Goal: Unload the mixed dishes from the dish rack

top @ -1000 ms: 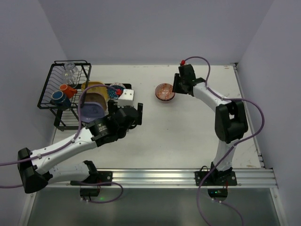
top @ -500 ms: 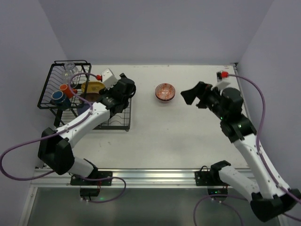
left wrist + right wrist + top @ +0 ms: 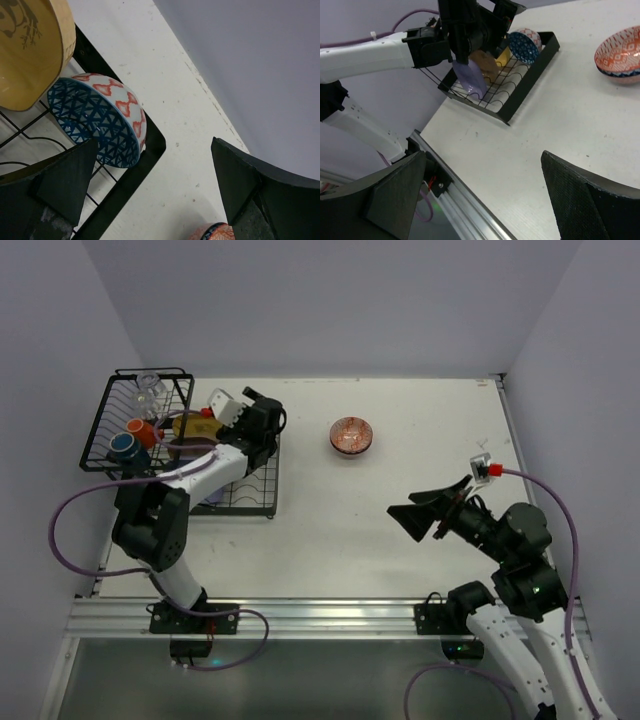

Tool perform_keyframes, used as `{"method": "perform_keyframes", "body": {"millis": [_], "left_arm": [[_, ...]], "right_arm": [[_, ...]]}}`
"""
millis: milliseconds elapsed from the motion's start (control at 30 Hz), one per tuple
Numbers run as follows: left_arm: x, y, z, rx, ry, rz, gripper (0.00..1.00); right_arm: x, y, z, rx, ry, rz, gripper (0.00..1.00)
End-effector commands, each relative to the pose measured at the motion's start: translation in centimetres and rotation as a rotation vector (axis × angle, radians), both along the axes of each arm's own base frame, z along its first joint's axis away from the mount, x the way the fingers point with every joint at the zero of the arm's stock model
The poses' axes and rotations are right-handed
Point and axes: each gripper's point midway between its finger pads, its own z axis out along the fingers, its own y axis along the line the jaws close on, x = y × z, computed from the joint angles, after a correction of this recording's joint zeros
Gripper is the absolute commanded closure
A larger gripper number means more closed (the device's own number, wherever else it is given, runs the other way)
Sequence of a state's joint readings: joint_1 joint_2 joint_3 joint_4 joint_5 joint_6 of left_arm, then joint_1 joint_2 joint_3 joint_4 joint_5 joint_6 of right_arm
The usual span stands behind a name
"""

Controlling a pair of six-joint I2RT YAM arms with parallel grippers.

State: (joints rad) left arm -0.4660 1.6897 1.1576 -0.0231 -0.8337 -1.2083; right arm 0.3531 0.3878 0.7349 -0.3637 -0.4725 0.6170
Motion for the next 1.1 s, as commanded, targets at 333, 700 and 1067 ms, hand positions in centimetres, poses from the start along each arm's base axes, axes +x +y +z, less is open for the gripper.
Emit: {"method": "perform_keyframes", "body": {"millis": [333, 700, 1067], "left_arm": [[4.9, 2.5, -4.2, -0.064, -0.064, 0.068, 0.05], [5.8, 1.8, -5.3, -0.078, -0.085, 0.043, 0.44], [5.8, 1.7, -5.1, -0.108, -0.114, 0.046, 0.85]], "right_arm": [[0.3, 0.2, -2.7, -0.033, 0.055, 0.007, 0.01], [1.0, 0.4, -2.8, -0.039, 0.051, 0.007, 0.01], [0.7, 0.2, -2.6, -0.047, 0.032, 0.008, 0.01]]}}
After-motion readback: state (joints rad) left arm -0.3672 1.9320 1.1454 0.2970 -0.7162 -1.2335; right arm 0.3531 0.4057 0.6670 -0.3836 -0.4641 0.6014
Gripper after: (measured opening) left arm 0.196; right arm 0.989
